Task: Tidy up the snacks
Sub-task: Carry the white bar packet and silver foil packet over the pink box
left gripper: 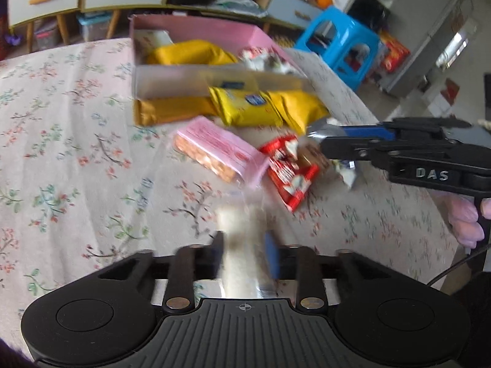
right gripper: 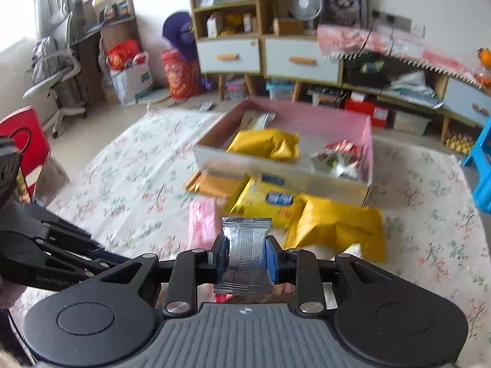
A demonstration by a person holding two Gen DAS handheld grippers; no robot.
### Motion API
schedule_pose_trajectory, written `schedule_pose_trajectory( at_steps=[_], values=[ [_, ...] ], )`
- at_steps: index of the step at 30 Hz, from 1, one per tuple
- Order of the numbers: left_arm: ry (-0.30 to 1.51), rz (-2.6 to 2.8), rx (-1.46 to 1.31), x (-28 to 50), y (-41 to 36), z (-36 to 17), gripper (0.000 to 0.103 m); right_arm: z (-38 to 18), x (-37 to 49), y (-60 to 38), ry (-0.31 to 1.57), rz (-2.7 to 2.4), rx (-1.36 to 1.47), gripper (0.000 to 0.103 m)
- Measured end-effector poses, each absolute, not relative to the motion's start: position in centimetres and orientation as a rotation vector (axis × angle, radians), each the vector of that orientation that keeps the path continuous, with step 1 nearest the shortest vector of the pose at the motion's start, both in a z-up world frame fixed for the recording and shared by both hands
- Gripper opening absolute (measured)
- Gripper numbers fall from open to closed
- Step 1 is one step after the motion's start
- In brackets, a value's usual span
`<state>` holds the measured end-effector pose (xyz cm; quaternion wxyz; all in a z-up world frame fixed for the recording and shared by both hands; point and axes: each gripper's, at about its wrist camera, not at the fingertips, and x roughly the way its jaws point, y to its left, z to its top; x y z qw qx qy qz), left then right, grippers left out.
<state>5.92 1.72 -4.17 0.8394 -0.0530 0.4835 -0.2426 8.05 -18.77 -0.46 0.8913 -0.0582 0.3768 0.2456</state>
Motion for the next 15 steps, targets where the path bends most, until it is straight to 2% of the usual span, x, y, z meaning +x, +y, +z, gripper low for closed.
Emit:
schedule_pose_trajectory(
  at_steps=[1,2,9,12,14,15],
  values=[
    [1.026,-0.511,-0.094,5.8,1.4,-4.2,0.046,-0.8,8.0,-18.5,0.798,0.515,-0.131,0.016],
    [1.029,-0.504,-0.069,5.7,1.0,-4.3,0.049,-1.0,7.9,-18.3,0.809,0.517,-0.142,0.016],
    [1.054,-0.468,0.052,5.6,-0.9,-5.3,0.049,-2.0,7.4,-17.2,0.879,0.538,-0.199,0.016],
    [1.050,-0.458,0.084,5.6,-1.3,-5.3,0.044,-2.2,7.4,-16.8,0.902,0.538,-0.231,0.016],
    [1.053,-0.442,0.088,5.7,-1.2,-5.2,0.034,-2.4,7.4,-16.7,0.919,0.534,-0.240,0.016],
    [1.054,-0.437,0.085,5.8,-1.2,-5.2,0.032,-2.4,7.4,-16.7,0.926,0.532,-0.243,0.016]
  ],
)
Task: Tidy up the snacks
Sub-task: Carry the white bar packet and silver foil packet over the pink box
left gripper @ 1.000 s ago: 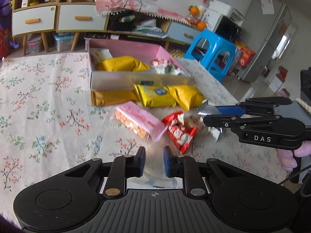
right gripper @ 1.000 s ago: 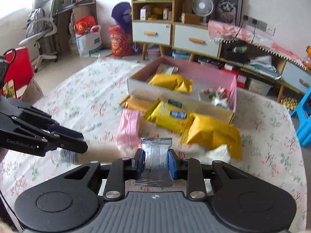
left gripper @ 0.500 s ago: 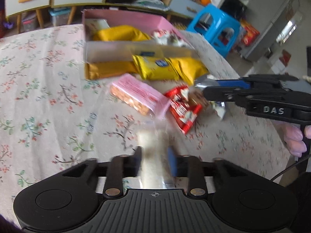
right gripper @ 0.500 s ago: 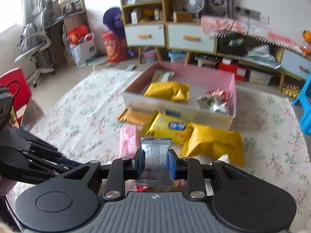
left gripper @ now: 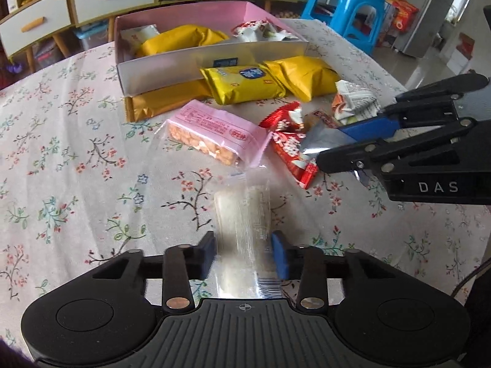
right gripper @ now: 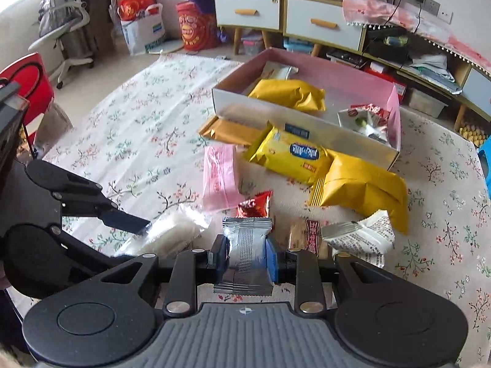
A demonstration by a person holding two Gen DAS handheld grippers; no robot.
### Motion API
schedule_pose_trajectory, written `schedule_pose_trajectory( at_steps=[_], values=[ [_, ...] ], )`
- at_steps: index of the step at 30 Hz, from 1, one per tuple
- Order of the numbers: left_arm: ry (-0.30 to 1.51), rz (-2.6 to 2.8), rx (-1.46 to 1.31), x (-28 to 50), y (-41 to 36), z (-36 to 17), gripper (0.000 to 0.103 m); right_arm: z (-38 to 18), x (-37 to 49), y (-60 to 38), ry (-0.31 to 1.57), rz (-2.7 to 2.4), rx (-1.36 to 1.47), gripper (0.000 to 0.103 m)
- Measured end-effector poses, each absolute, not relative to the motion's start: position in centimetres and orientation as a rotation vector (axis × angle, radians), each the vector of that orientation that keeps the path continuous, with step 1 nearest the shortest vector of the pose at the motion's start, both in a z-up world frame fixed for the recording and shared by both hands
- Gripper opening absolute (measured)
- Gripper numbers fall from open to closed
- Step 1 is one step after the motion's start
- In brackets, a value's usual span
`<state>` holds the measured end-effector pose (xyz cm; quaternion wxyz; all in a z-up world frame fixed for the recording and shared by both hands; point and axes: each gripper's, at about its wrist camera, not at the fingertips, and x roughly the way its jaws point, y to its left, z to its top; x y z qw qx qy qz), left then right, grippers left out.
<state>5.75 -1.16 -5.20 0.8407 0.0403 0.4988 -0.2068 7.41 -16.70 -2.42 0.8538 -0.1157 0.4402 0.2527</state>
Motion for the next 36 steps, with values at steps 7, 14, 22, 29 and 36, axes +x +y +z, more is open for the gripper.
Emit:
schedule_pose_trajectory(
  at_steps=[7,14,22,29,36],
  values=[
    [1.044,-0.432,0.038,6.0,-0.4,-4.3,0.017,-2.0,7.8,-16.9,0.929,0.514,-0.239,0.016],
    [1.036,-0.415,0.004,6.5,0.2,-3.5,0.014,-0.6,8.4,-17.0,0.892,0.505,-0.214,0.016],
    [0.996,-0.402,-0.045,7.0,1.3,-1.6,0.014,1.7,10.5,-17.5,0.833,0.494,-0.139,0.016],
    [0.959,-0.379,-0.106,8.2,2.5,0.1,0.014,2.9,13.4,-18.5,0.814,0.474,0.004,0.016],
    [0.894,-0.359,-0.159,10.4,3.0,2.1,0.014,2.0,16.0,-19.5,0.822,0.453,0.117,0.016]
  ],
)
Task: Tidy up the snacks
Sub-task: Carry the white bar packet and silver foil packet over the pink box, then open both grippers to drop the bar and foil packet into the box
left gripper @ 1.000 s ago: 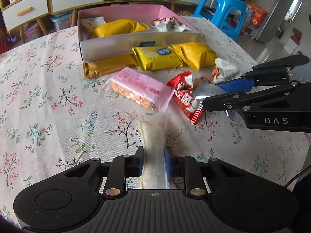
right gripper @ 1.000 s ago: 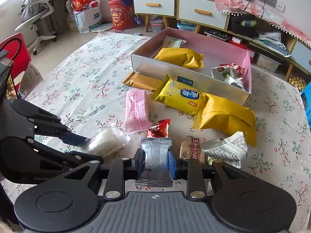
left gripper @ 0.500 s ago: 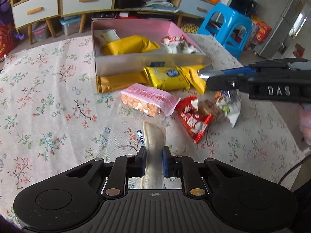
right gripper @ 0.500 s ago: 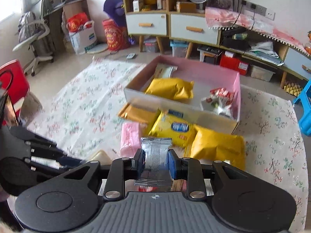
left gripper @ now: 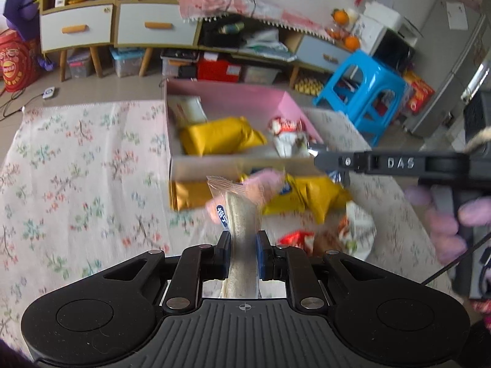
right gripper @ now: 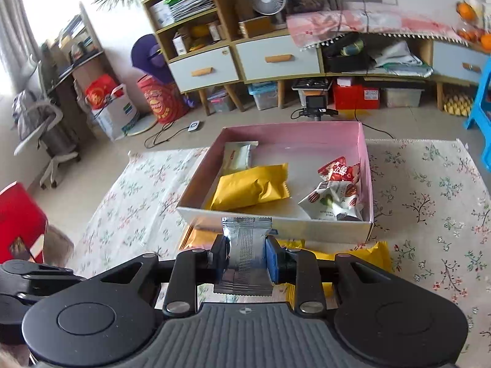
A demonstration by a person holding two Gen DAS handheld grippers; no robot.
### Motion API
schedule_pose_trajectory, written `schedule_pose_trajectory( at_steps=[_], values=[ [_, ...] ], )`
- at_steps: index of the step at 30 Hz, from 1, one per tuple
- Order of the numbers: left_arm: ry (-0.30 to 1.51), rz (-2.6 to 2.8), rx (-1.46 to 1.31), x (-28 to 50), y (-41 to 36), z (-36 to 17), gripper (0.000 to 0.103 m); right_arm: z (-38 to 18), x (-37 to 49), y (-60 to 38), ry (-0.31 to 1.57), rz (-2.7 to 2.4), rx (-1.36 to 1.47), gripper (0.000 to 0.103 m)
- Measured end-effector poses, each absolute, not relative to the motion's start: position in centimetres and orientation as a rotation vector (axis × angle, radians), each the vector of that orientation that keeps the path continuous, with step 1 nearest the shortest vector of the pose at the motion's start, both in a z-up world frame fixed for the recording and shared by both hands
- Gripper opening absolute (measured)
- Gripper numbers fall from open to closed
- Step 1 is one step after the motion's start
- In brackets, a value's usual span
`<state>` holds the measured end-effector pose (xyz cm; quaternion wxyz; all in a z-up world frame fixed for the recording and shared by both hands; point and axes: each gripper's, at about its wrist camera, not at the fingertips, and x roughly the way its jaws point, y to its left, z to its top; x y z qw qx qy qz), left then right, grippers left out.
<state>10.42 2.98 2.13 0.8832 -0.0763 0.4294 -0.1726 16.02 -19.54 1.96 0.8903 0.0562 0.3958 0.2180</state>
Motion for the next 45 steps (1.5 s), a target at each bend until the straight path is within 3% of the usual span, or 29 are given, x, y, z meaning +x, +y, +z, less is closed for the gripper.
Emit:
schedule_pose_trajectory(
  at_steps=[14,38,43,45],
  values=[
    [0.835,-0.304,-0.123,16.3,2.0,3.9,0.014,-0.4,21.1,-21.0,0.822,0.426,0.310,0.016],
    [0.753,-0.230,-0.124,28.4,-2.4,-0.2,0.014,-3.0,23.3,-21.7,0.756,0.305,0.285,0.018],
    [0.734,-0.213,-0.109,28.6,-2.8,-0.5,0.018,-2.6,23.2,-21.6,0.754,0.307,0.284,0.024],
    [0.736,-0.223,-0.120,28.6,-2.6,-0.6,0.019,-2.5,23.1,-21.6,0.753,0.311,0.276,0.033]
  ],
)
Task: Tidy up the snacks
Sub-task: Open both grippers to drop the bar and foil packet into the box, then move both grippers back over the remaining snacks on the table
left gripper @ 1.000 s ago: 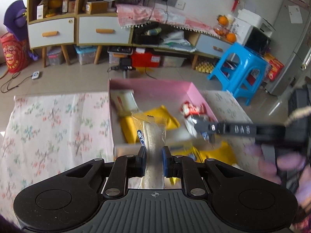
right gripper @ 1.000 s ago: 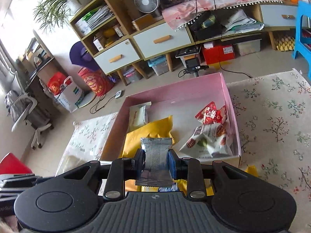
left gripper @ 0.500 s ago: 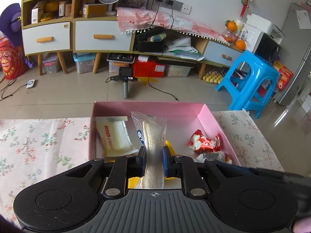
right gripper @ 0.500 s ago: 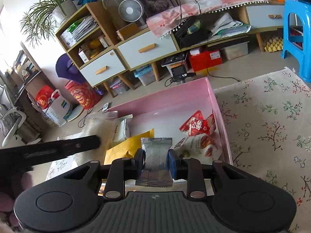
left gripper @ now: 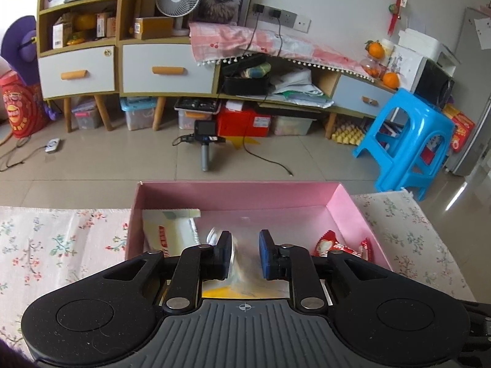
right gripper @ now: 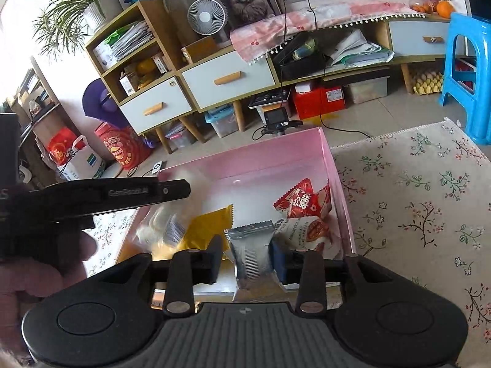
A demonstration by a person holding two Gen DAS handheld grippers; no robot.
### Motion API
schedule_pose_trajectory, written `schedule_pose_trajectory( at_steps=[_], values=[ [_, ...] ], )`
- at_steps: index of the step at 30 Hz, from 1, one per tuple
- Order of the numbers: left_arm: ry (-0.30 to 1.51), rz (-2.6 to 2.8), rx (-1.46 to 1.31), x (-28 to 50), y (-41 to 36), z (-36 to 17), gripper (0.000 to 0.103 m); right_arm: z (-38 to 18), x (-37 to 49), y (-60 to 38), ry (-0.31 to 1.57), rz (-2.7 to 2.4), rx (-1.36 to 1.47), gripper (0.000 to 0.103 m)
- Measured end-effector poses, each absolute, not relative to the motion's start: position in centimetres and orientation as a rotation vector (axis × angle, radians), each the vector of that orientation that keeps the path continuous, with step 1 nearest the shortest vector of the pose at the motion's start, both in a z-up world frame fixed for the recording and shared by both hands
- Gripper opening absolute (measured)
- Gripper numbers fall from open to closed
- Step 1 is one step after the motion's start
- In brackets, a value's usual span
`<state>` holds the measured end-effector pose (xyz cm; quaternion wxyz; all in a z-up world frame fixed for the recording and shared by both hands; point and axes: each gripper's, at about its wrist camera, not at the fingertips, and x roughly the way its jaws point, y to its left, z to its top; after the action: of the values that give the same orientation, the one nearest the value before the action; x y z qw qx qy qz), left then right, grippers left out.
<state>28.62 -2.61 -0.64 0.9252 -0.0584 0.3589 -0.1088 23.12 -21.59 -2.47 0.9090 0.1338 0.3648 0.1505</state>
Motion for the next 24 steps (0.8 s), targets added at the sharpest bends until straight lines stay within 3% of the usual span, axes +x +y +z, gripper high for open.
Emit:
schedule_pose_trajectory(
  at_steps=[3,7,11,24],
  values=[
    [0.760,-0.216,-0.127,28.9,-2.2,-0.9,0.021,-2.1,22.8,-21.5,0.738,0.310,0.254,0.048],
    [0.764,-0.211,-0.131,28.4,-1.7,-1.0,0.042,-1.7,22.4,-21.6,0.729,0.307,0.244,0.063],
    [0.756,-0.210,-0.126,27.6,-1.3,-0.9,0.058,-1.5,22.3,-21.9,0.730,0.297,0.251,0.067],
    [0.736,-0.225,-0.119,24.1,0.3,0.8,0.082,0.0,20.6,-22.0,0.733,0.302,0.248,0.079]
  ],
)
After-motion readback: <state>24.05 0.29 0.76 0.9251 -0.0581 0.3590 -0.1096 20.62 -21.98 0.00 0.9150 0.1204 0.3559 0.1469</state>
